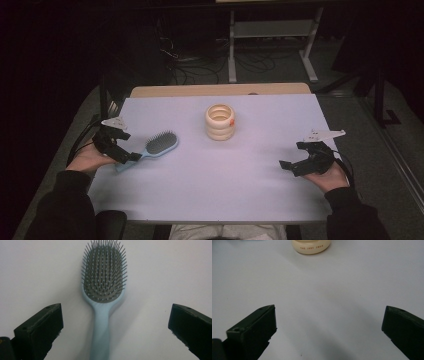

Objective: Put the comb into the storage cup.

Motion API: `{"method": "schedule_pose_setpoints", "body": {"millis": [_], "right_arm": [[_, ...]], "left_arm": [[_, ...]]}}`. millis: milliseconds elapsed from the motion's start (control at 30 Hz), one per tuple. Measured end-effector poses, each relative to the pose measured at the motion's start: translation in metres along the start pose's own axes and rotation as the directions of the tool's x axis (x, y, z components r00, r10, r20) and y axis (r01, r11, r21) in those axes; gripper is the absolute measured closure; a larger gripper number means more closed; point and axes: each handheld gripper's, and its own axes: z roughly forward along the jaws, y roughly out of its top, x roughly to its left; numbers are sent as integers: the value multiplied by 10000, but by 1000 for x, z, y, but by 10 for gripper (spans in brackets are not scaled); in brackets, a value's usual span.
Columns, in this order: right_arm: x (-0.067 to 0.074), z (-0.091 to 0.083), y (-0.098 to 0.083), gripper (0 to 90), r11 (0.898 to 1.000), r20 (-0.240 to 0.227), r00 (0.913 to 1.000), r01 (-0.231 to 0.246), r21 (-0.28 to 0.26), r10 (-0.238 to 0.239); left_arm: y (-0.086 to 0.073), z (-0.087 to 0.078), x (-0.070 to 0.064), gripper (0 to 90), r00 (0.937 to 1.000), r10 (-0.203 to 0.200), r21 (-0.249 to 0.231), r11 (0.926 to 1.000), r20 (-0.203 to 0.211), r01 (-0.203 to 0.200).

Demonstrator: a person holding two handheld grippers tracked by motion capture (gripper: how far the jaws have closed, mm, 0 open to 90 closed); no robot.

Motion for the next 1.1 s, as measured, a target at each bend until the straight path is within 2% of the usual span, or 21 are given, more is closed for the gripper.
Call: {"method": "schedule_pose_setpoints", "body": {"millis": [333,467,800,967,1100], "right_arm": [[1,1,0,0,9999,11,10000,64,90,-64],[1,1,0,0,9999,3,10000,65,95,-65],[1,2,0,0,9999,-12,9999,99,138,-99],[1,2,0,0,9998,-17,9999,126,138,-126],[2,3,0,0,9997,-34,9999,152,193,-151]], "left_arm": [[0,19,9,0,9996,140,488,9987,264,-152],[-1,28,11,0,9997,219,935,9954,126,-229],[-3,41,13,31,9994,186,1543,9878,282,-228],[-10,47,15,65,9994,75,1567,9876,352,-129],[-10,48,16,77,9994,136,1522,9882,319,-183]]}}
